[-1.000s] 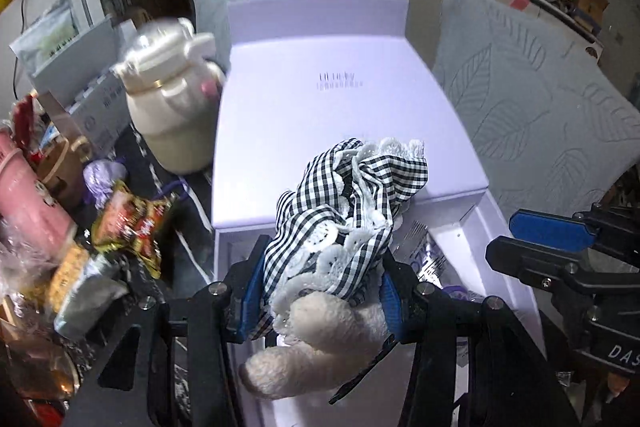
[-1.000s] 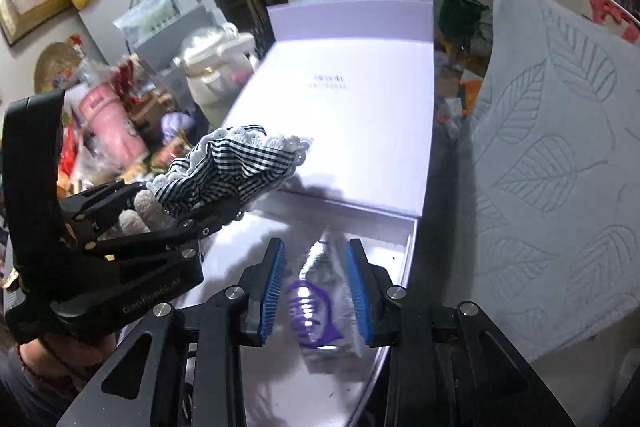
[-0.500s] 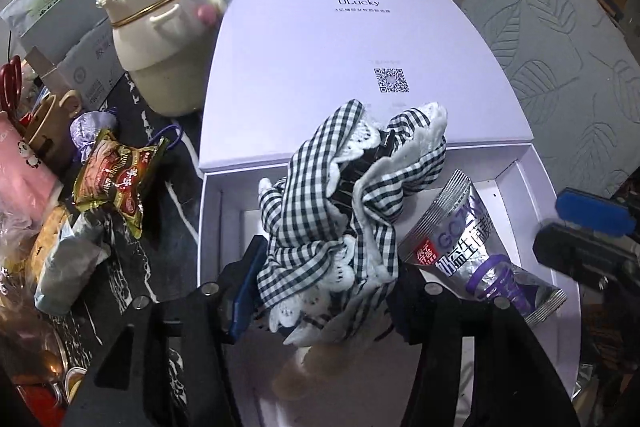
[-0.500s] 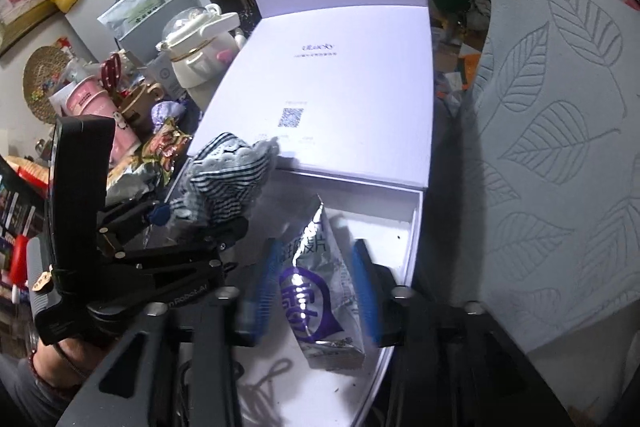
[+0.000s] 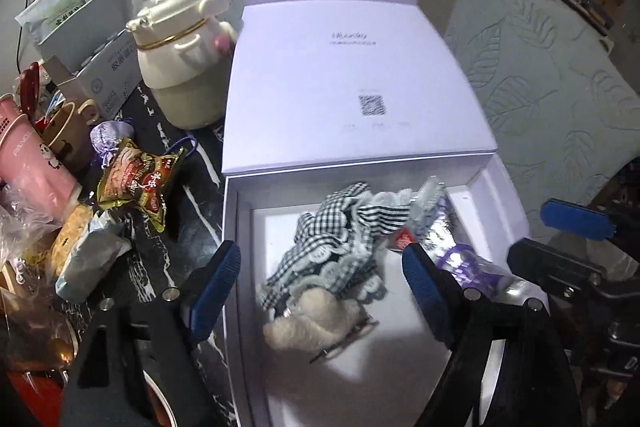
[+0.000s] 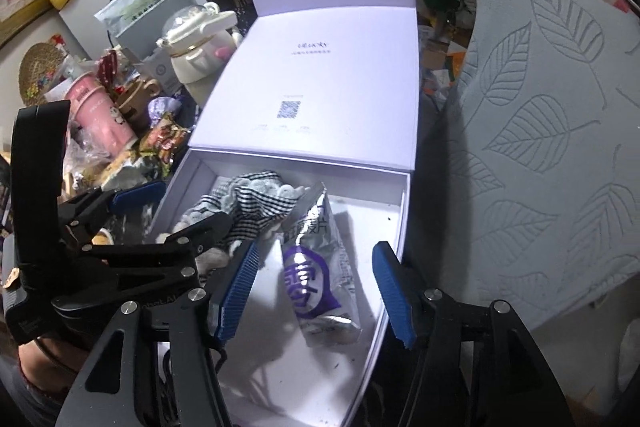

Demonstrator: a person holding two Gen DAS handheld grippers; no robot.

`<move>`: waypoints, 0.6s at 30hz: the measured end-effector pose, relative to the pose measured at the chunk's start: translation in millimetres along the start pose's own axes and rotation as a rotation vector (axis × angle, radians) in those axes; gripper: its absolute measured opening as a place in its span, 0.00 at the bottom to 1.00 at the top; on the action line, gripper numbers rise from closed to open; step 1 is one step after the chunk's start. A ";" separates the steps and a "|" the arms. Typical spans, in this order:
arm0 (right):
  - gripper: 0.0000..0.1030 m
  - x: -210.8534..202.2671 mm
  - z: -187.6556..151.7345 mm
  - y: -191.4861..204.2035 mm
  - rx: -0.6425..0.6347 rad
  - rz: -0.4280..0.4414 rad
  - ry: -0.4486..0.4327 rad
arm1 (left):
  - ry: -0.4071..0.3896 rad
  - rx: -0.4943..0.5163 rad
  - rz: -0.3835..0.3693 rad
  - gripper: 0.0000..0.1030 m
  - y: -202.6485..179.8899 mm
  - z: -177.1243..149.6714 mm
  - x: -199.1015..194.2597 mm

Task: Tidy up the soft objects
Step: 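Lower the doll into the lavender box with the left tool while the right tool drops the bag beside it, then open both tools and withdraw them from the box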

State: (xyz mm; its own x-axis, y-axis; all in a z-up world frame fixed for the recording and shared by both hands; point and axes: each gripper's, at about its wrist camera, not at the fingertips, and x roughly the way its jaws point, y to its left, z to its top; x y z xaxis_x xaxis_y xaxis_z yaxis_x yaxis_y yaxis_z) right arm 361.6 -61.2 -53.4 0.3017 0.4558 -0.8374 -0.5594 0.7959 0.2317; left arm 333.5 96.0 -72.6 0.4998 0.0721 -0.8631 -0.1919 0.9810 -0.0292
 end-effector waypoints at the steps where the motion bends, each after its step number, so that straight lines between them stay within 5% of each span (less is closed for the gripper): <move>1: 0.58 -3.0 -0.1 1.2 -0.001 -0.001 -0.005 | -0.009 -0.002 -0.001 0.81 0.3 -1.2 -5.6; 18: 0.63 -96.3 -8.7 32.3 -0.051 -0.059 -0.175 | -0.203 0.038 -0.001 0.81 -8.1 -8.6 -119.7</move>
State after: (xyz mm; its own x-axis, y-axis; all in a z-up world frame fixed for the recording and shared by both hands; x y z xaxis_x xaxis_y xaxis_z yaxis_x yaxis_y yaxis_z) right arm 307.8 -82.8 30.4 0.4628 0.4747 -0.7486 -0.5735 0.8043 0.1555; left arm 267.9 77.9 26.6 0.6607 0.1024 -0.7436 -0.1611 0.9869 -0.0073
